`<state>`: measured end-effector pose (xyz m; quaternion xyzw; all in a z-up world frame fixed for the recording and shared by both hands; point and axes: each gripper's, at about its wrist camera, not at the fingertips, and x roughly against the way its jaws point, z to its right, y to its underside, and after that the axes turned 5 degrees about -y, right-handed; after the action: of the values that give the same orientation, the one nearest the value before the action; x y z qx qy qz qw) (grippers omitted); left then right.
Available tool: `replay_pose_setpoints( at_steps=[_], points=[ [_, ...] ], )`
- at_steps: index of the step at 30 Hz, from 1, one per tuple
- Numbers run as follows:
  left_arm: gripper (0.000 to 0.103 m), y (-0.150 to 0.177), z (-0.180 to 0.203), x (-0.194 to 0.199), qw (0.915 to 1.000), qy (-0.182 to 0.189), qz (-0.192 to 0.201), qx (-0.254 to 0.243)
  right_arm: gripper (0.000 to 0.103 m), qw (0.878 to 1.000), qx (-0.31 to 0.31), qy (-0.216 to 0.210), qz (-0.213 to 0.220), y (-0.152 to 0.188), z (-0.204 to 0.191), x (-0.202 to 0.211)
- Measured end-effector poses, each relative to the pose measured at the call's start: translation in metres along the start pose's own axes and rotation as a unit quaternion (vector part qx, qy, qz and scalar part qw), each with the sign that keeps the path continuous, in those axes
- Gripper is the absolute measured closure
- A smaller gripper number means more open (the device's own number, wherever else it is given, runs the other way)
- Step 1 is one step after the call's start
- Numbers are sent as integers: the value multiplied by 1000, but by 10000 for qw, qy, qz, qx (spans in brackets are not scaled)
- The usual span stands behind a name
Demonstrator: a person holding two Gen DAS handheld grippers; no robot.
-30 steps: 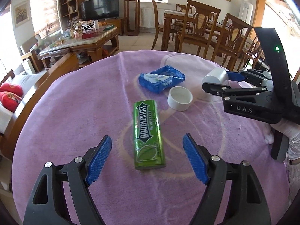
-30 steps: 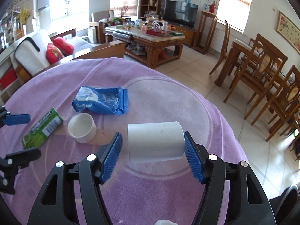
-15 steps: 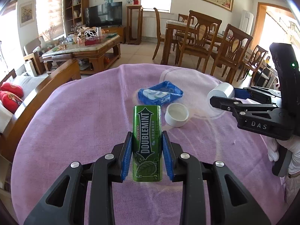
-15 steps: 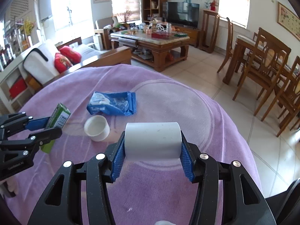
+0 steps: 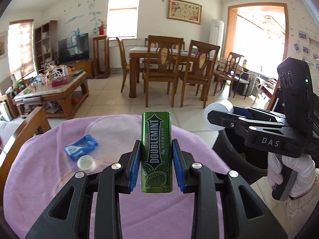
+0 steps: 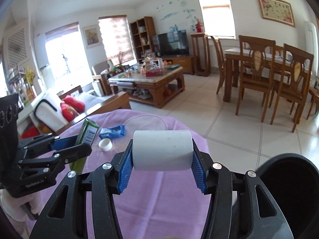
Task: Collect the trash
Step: 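Carry the gum pack and paper cup over the bin and open both grippers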
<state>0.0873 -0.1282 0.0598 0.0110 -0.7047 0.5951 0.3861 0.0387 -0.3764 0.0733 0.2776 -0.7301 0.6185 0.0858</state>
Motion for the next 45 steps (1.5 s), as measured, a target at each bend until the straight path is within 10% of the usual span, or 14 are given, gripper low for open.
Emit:
replay_pose_setpoints(
  at_steps=[11, 20, 45],
  points=[
    [72, -5, 135, -49, 9904, 1218, -124, -642, 51, 9901, -879, 1021, 390, 50, 143, 123],
    [72, 9, 191, -98, 9797, 1716, -636, -818, 51, 9801, -1406, 1393, 168, 105, 211, 142],
    [70, 19, 213, -113, 9746, 1683, -907, -1171, 50, 9738, -1741, 1460, -31, 117, 212, 114]
  ],
)
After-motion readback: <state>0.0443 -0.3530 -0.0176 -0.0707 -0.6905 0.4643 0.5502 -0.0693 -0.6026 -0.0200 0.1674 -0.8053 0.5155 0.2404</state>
